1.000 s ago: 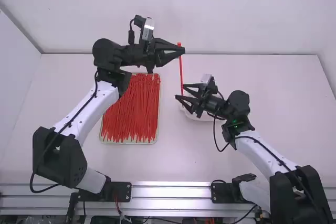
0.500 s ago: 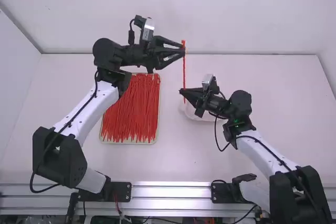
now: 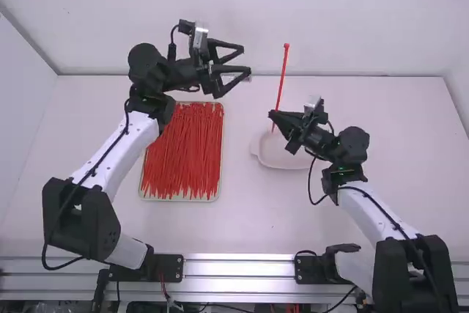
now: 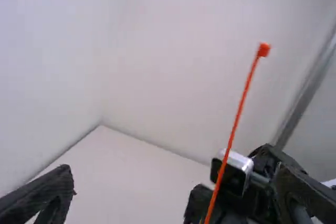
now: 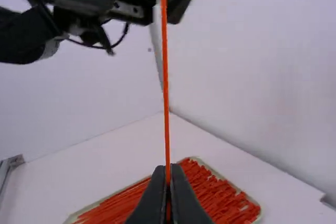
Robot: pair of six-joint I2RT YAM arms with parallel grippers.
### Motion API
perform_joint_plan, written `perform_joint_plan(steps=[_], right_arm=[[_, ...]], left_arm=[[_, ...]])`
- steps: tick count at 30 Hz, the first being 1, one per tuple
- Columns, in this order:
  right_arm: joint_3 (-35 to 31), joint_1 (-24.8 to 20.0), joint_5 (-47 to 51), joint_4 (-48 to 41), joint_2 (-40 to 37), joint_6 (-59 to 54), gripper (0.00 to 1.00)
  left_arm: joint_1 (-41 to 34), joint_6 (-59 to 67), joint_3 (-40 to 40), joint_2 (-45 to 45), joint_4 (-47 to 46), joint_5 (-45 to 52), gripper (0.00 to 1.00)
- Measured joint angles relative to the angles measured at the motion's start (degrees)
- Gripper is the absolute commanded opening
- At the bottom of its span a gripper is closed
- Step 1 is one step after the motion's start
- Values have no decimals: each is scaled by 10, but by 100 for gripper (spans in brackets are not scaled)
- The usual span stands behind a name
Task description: Fasten the cable tie
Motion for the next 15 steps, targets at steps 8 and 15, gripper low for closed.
perform_joint_plan(steps=[8, 15], right_arm=[[0, -52, 63, -3, 0, 32, 0], [0, -67, 146, -4, 0, 51, 0]], left_arm=[[38, 23, 0, 0, -25, -3, 99], [44, 25, 0, 0, -29, 3, 99]])
